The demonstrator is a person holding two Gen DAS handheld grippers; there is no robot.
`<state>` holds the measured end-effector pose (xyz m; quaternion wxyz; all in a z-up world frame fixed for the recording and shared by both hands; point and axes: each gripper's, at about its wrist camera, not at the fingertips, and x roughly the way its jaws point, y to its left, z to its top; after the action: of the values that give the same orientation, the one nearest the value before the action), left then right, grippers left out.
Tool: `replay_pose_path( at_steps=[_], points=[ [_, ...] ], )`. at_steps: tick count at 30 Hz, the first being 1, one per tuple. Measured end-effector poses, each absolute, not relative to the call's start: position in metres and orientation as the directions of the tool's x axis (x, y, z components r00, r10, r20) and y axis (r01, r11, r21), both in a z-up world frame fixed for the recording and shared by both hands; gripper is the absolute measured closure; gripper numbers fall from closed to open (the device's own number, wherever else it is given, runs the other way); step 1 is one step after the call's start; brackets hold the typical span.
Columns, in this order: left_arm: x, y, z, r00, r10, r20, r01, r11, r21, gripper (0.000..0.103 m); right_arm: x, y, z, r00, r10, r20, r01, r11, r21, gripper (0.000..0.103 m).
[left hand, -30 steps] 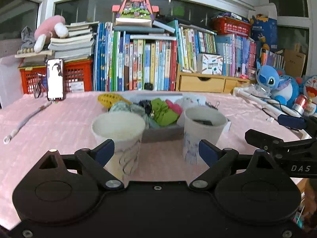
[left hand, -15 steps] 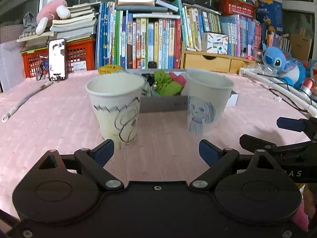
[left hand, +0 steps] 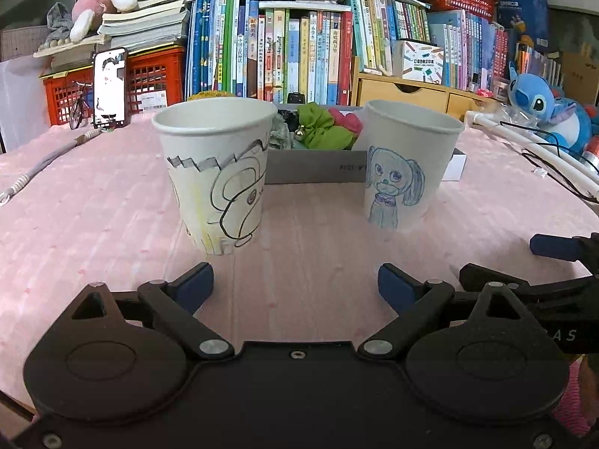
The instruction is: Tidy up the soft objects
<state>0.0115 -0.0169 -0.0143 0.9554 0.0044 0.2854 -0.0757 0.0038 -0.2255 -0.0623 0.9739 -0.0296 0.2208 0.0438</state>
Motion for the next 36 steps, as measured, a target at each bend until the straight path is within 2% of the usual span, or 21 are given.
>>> replay_pose_path(
  at_steps=[5, 22, 28, 36],
  points=[
    [0.014, -0.020, -0.018, 0.833, -0.125, -0.538, 0.141, 0.990, -0.011, 0.000, 0.005, -0.227, -0.065, 0.901, 0.076, -0.426, -0.096, 0.995, -0.024, 0.000],
    [0.017, -0.024, -0.016, 0.829, -0.103, -0.550, 0.139, 0.990, 0.024, 0.000, 0.005, -0.225, -0.065, 0.904, 0.058, -0.423, -0.074, 0.997, -0.022, 0.000],
    [0.014, -0.023, -0.004, 0.848, -0.092, -0.521, 0.130, 0.991, 0.037, 0.000, -0.002, -0.223, -0.056, 0.932, 0.062, -0.357, -0.067, 0.998, -0.003, 0.000],
    [0.016, -0.019, 0.012, 0.860, -0.097, -0.501, 0.122, 0.992, 0.017, 0.000, 0.002, -0.227, -0.046, 0.938, 0.055, -0.343, -0.050, 0.998, 0.023, 0.000]
  ],
)
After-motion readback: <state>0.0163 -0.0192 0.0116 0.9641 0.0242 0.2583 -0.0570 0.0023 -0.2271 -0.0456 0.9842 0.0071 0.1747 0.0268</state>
